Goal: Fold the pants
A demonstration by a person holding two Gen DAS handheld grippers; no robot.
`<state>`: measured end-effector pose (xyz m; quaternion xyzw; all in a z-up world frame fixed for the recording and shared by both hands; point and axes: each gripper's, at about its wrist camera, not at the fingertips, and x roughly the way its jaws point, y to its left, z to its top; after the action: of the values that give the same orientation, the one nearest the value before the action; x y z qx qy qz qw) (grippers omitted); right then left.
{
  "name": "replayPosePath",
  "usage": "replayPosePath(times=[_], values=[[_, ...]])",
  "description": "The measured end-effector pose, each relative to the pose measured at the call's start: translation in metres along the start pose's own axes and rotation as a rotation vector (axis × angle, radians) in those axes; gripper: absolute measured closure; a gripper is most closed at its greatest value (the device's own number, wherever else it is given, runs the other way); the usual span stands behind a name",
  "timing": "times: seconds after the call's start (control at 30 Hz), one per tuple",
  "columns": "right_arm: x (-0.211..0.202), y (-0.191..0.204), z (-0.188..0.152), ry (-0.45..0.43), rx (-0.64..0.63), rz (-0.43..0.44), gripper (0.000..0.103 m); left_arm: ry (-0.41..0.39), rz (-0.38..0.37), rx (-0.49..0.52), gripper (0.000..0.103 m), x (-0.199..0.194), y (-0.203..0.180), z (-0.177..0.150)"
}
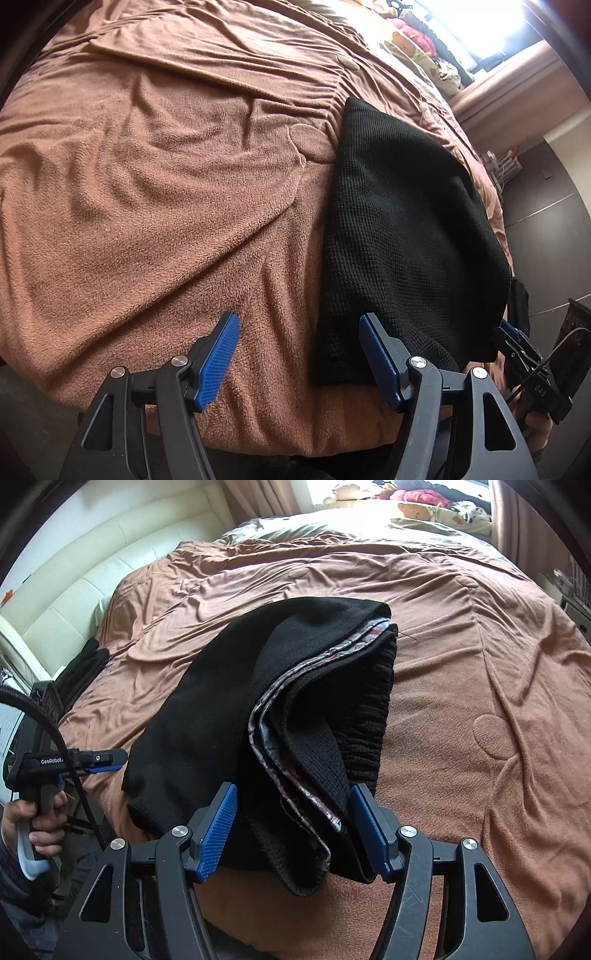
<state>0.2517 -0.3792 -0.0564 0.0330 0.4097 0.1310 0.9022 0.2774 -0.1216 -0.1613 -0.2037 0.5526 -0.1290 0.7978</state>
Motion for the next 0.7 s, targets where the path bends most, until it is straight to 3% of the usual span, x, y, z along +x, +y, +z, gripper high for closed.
replayPosePath(times=[0.2,0.27,0.4,0.43,0.5,0.6,0.7], values=[[0.007,0.000,-0.004,0.021,-0.020,-0.029,0.040,0.020,-0.004,0.024,0.034,0.005,-0.012,-0.006],[0.011,-0.001,-0.005,0.032,-0.016,-0.074,0.040,0.027,-0.014,0.026,0.034,0.007,-0.016,-0.008],[0.013,-0.015,-0.005,0.031,0.058,-0.099,0.041,0.034,-0.020,0.026,0.049,0.011,-0.019,-0.013],[0.011,-0.019,-0.007,0.025,0.086,-0.086,0.045,0.034,-0.017,0.020,0.059,0.012,-0.018,-0.013],[0.008,-0.026,-0.009,0.029,0.142,-0.023,0.088,0.036,-0.023,-0.006,0.074,0.013,-0.014,-0.013],[0.000,-0.030,-0.014,0.014,0.174,0.015,0.096,0.037,-0.051,-0.027,0.095,0.012,-0.007,-0.013],[-0.007,-0.028,-0.018,0.000,0.201,0.050,0.097,0.023,-0.071,-0.036,0.096,0.004,-0.003,-0.012]])
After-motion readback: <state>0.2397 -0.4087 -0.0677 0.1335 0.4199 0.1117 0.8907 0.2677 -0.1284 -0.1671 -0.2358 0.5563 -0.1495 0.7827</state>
